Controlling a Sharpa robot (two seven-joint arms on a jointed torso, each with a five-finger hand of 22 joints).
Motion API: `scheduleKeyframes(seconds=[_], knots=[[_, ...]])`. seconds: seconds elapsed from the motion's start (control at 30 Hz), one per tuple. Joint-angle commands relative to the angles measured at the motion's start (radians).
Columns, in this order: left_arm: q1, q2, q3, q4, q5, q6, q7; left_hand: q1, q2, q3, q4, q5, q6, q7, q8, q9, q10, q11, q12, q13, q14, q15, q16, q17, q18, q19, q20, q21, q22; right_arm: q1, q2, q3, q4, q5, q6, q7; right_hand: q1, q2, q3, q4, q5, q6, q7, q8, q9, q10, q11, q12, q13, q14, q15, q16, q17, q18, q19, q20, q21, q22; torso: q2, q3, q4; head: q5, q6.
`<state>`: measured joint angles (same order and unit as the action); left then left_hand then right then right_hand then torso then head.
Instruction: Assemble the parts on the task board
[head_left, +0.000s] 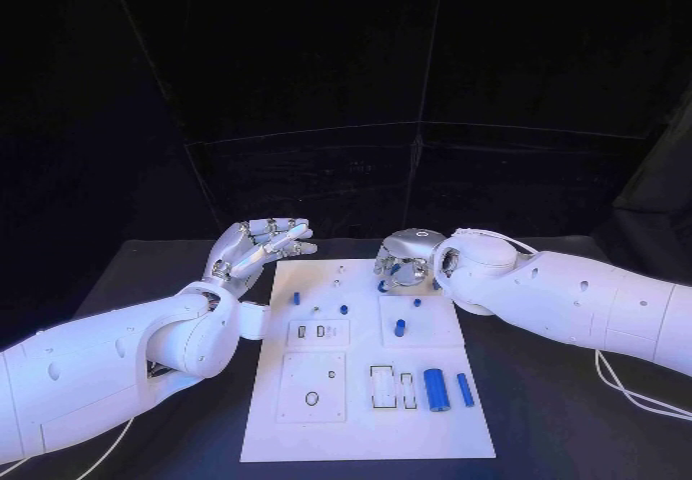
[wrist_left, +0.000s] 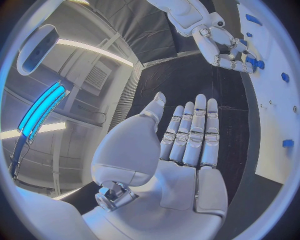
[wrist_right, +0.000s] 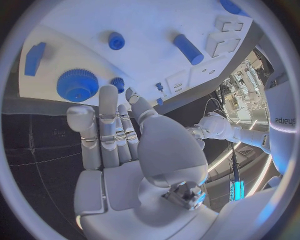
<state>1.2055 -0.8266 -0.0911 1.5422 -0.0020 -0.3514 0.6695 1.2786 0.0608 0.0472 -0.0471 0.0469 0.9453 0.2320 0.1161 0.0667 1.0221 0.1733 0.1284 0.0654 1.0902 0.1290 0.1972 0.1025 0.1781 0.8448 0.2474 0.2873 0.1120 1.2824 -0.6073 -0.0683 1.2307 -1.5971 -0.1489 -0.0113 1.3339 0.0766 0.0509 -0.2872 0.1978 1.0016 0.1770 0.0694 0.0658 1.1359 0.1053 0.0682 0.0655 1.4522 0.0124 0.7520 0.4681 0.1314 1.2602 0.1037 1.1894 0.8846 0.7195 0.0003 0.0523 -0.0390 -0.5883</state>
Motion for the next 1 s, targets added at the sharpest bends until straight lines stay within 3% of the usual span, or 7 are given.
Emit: scheduleKeyframes(seconds=[0.03, 0.63, 1.0], knots=[[0.001, 0.001, 0.001, 0.003, -0.005, 0.017, 0.004, -0.003, 0.007, -0.001, -0.005, 0.003, 0.005, 0.004, -0.007, -0.002, 0.002, 0.006, -0.005, -0.002, 0.0, 0.003, -0.004, -0.001, 0.006, 0.004, 0.0, -0.006, -0.002, 0.003, 0.007, 0.001, -0.009, -0.027, 0.031, -0.011, -0.006, 0.001, 0.008, -0.001, -0.004, -0.008, -0.001, -0.005, -0.001, -0.006, 0.001, -0.002, -0.001, -0.007, 0.002, 0.006, 0.001, -0.01, 0.005, 0.001, 0.01, 0.009, 0.001, 0.0003, 0.0001, 0.002, 0.0], [0.002, 0.0, 0.001, 0.004, -0.005, 0.02, 0.003, -0.004, 0.007, -0.001, -0.006, 0.003, 0.005, 0.005, -0.009, -0.002, 0.002, 0.006, -0.008, -0.002, -0.001, 0.004, -0.006, -0.002, 0.006, 0.004, 0.0, -0.007, -0.003, 0.002, 0.04, 0.0, -0.049, -0.033, 0.091, -0.019, -0.004, 0.015, 0.068, -0.001, -0.018, 0.01, -0.002, -0.001, 0.001, 0.017, -0.003, 0.003, 0.0, -0.018, -0.001, 0.021, 0.008, -0.03, 0.047, 0.003, 0.111, 0.151, 0.003, 0.0026, 0.0032, 0.002, -0.012], [0.002, -0.002, 0.001, 0.0, -0.005, 0.02, 0.003, -0.004, 0.007, -0.001, -0.006, 0.003, 0.005, 0.005, -0.009, -0.002, 0.002, 0.006, -0.008, -0.002, -0.001, 0.004, -0.006, -0.002, 0.006, 0.004, 0.0, -0.007, -0.003, 0.001, 0.047, 0.0, -0.061, -0.04, 0.108, -0.021, -0.005, 0.015, 0.117, -0.001, -0.03, 0.026, -0.003, -0.002, 0.001, 0.033, -0.007, 0.003, 0.0, -0.022, -0.003, 0.027, 0.009, -0.034, 0.05, 0.002, 0.137, 0.181, 0.003, 0.0029, 0.0035, 0.004, -0.018]])
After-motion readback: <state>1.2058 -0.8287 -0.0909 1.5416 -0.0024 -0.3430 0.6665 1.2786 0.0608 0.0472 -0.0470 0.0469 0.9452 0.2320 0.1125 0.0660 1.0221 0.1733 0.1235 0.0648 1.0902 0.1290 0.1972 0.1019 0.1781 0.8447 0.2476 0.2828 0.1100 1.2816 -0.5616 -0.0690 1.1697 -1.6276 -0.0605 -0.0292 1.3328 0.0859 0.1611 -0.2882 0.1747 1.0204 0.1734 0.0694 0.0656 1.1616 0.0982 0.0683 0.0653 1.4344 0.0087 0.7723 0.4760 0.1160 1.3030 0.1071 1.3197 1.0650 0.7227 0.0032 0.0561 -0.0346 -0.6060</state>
